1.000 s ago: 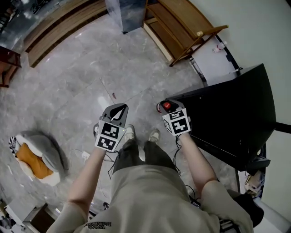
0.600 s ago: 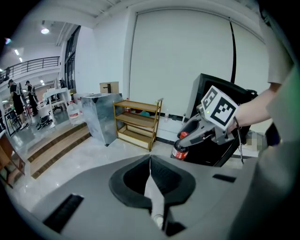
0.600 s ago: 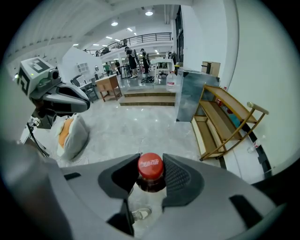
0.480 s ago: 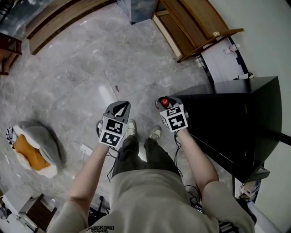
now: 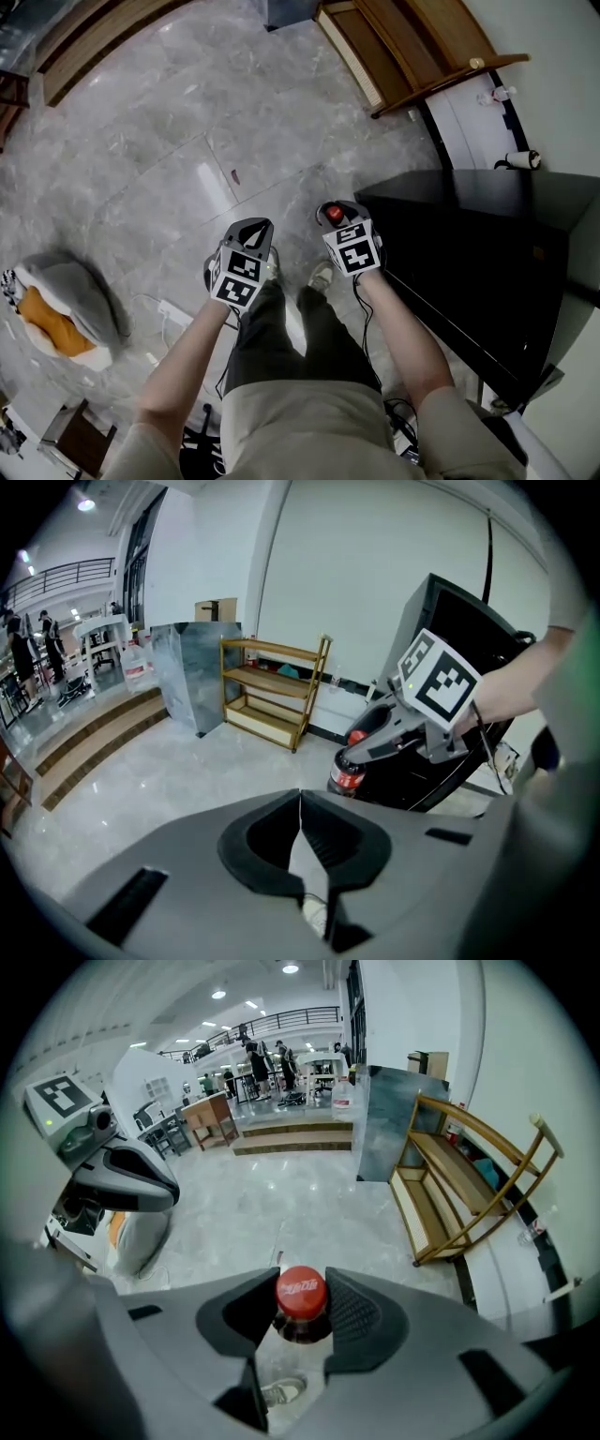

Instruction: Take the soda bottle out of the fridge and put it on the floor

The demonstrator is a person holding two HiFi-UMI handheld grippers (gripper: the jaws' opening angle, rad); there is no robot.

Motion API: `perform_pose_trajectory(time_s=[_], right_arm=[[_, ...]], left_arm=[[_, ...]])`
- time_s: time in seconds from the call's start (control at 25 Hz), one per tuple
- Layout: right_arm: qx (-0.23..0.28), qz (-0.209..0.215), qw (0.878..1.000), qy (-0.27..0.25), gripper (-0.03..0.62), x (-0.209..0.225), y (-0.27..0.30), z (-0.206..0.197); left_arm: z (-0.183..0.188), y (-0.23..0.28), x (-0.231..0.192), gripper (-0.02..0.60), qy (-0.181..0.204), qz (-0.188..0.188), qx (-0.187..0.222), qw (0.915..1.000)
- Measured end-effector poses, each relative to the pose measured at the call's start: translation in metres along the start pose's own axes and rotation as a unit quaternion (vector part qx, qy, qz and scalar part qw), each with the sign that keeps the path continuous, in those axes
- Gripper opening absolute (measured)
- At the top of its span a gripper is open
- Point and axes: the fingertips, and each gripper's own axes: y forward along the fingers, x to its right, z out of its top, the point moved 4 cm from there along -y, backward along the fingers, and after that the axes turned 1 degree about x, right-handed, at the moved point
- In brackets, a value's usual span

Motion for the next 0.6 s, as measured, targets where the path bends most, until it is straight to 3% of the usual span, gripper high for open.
perform_pose_trajectory(time_s=[0.6], right_arm=[[-0.044,-0.005,0.999,0.026,0.130,0.004,0.163,-0.098]], left_arm=[[-0.111,0.154,-0.029,0.008,0.005,-0.029,-0.039,0.9988]])
